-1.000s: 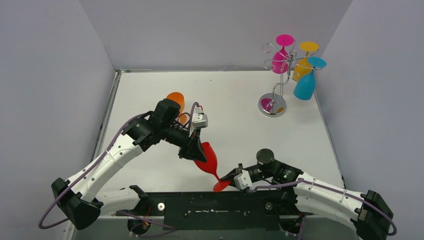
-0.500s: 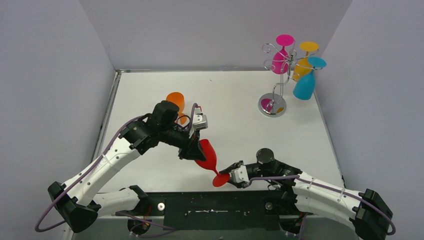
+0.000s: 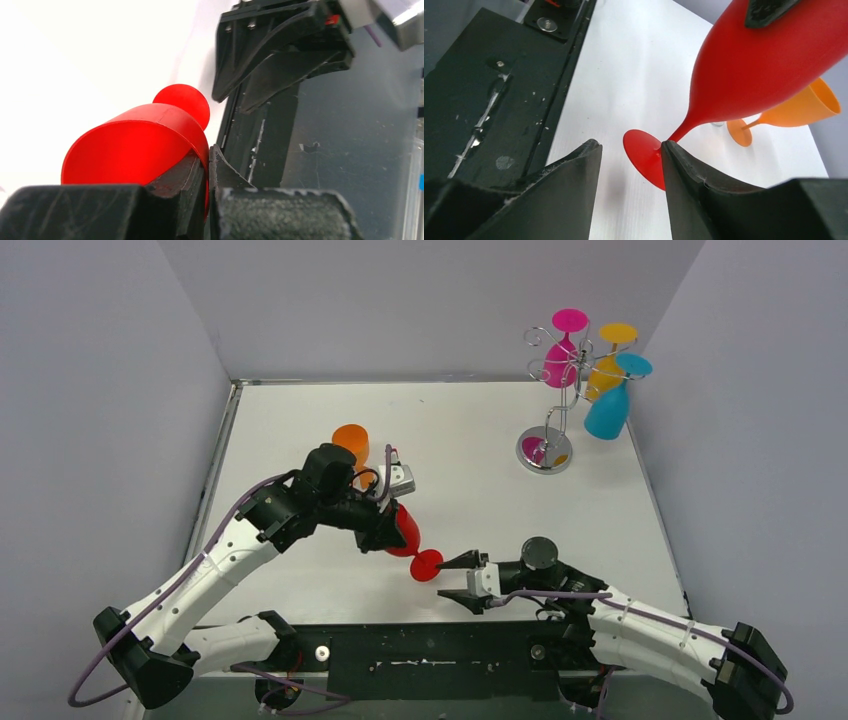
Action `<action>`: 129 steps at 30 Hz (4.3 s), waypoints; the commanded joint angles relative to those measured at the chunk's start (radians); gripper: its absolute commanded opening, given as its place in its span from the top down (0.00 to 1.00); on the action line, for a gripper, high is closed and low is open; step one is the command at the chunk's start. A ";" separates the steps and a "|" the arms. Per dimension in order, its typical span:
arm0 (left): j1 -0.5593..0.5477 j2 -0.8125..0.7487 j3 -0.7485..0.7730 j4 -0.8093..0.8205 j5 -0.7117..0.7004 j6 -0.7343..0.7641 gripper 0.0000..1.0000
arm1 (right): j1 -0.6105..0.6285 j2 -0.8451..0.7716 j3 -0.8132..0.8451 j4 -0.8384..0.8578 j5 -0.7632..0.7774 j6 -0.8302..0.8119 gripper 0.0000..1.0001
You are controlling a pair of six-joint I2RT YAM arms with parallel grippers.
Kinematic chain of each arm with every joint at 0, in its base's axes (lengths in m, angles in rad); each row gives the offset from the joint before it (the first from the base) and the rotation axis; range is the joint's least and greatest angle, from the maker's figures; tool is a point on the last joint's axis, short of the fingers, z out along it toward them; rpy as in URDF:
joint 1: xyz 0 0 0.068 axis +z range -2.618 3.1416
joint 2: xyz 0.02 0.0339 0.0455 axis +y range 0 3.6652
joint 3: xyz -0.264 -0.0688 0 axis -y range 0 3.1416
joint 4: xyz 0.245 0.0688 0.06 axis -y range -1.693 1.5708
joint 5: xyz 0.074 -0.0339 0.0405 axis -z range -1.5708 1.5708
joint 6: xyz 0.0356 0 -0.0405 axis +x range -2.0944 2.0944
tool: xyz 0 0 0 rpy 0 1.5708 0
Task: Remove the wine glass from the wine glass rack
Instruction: Place the wine glass at the center of the board, then pick up the wine glass from the wine rack.
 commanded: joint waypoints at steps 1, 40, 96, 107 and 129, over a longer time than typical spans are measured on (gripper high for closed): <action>-0.002 -0.005 0.020 0.037 -0.141 -0.047 1.00 | 0.002 -0.054 -0.010 0.123 0.108 0.038 0.52; 0.029 0.570 0.349 0.257 -0.820 -0.183 1.00 | -0.003 -0.372 0.188 -0.051 1.313 0.692 0.00; 0.095 0.450 0.409 0.211 -0.615 -0.178 0.30 | -0.019 -0.121 0.408 -0.620 1.515 1.073 0.00; 0.170 0.070 0.009 0.390 -0.543 -0.379 0.21 | -0.182 0.054 0.558 -1.015 1.389 1.405 0.00; 0.174 -0.053 -0.054 0.305 -0.505 -0.379 0.20 | -1.362 0.055 0.539 -0.811 0.517 1.236 0.10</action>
